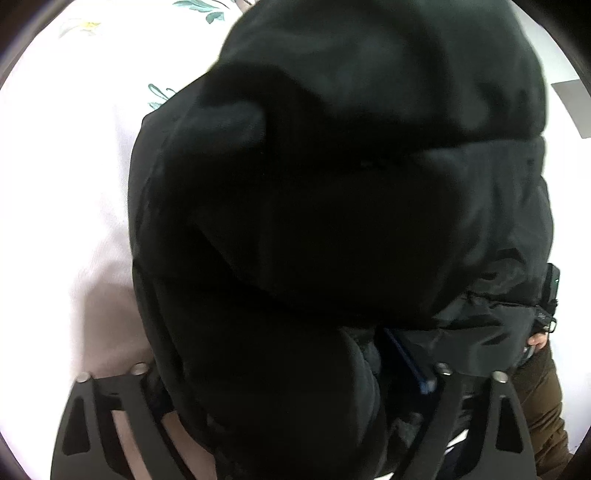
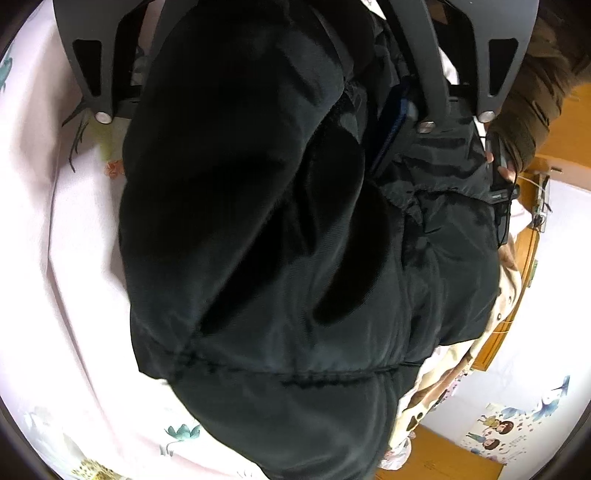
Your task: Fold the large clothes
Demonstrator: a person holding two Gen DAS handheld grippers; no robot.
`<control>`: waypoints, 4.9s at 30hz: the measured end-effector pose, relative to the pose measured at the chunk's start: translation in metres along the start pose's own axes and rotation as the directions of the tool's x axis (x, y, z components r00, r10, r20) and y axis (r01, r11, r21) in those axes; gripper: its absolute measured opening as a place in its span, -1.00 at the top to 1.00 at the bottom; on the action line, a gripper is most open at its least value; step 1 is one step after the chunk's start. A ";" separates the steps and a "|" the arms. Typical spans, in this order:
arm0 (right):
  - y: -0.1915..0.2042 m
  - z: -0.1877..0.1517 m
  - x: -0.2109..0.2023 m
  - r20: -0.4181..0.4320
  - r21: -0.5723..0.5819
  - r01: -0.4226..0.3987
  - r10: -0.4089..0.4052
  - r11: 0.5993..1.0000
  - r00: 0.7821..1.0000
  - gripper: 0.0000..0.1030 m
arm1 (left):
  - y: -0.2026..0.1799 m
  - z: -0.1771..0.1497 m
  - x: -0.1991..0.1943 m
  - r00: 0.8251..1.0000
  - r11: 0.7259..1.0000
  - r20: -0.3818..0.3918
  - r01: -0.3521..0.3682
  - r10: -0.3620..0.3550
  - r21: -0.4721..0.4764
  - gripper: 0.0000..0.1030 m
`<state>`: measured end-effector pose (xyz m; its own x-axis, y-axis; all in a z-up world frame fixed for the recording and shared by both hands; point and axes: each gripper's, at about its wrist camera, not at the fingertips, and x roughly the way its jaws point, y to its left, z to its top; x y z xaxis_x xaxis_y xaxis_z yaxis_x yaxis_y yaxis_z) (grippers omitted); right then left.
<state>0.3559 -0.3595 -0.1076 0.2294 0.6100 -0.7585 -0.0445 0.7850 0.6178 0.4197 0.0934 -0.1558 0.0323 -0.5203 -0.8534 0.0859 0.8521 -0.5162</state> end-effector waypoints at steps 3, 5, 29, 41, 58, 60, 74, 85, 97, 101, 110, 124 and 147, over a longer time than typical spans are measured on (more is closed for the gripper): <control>0.010 -0.003 -0.005 0.024 -0.031 0.014 -0.014 0.999 1.000 -0.18 | -0.002 -0.003 -0.010 0.999 0.999 0.018 0.048 -0.047 -0.012 -0.18; 0.017 -0.004 -0.006 0.039 -0.047 0.029 -0.027 0.998 0.999 -0.11 | -0.006 -0.004 -0.015 0.998 0.998 0.030 0.061 -0.061 -0.015 -0.06; 0.077 -0.028 -0.011 0.183 -0.056 0.053 -0.042 0.997 0.982 0.40 | -0.033 -0.012 -0.044 0.985 0.999 0.165 0.047 -0.042 -0.027 0.33; 0.076 -0.037 -0.017 0.254 -0.092 -0.025 0.048 0.995 0.966 0.42 | -0.028 -0.012 -0.083 0.975 0.999 0.221 0.025 -0.030 0.026 0.37; 0.093 -0.028 -0.006 0.295 -0.213 -0.089 0.151 0.973 0.944 0.43 | 0.008 -0.034 -0.152 0.935 1.000 0.355 0.000 -0.006 0.017 0.38; 0.094 -0.025 0.000 0.287 -0.227 -0.093 0.158 0.970 0.945 0.43 | 0.017 -0.043 -0.160 0.933 1.000 0.360 -0.011 0.011 -0.002 0.38; 0.094 -0.013 0.081 0.192 -0.249 -0.178 0.229 0.952 0.954 0.43 | 0.119 -0.070 -0.202 0.917 0.985 0.374 -0.089 0.139 -0.150 0.38; 0.022 -0.029 0.117 0.171 -0.159 -0.111 0.138 0.981 0.976 0.39 | 0.161 -0.065 -0.167 0.930 0.975 0.328 -0.102 0.164 -0.197 0.24; -0.009 -0.036 0.100 0.185 -0.217 0.070 -0.029 0.974 0.982 0.14 | 0.151 -0.078 -0.143 0.885 0.950 0.358 -0.240 0.299 -0.200 -0.33; -0.010 -0.043 0.092 0.191 -0.209 0.107 -0.067 0.972 0.979 -0.02 | 0.151 -0.074 -0.141 0.883 0.946 0.352 -0.251 0.311 -0.207 -0.45; 0.016 -0.045 0.051 0.254 -0.197 0.311 -0.258 0.930 0.932 -0.50 | 0.156 -0.075 -0.172 0.835 0.922 0.409 -0.268 0.367 -0.280 -0.55; 0.115 -0.050 0.046 0.472 -0.443 0.494 -0.274 0.748 0.838 -0.50 | 0.068 -0.050 -0.169 0.789 0.910 0.489 -0.414 0.372 -0.025 -0.52; 0.153 0.043 0.179 0.084 -0.240 0.549 -0.546 0.801 0.833 -0.50 | 0.127 -0.020 -0.126 0.820 0.861 0.290 -0.414 0.494 -0.295 -0.56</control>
<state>0.4316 -0.1346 -0.1395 0.2972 0.0703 -0.9522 -0.1429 0.9893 0.0285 0.4067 0.2682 -0.1155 0.3574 -0.0223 -0.9337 -0.2329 0.9660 -0.1122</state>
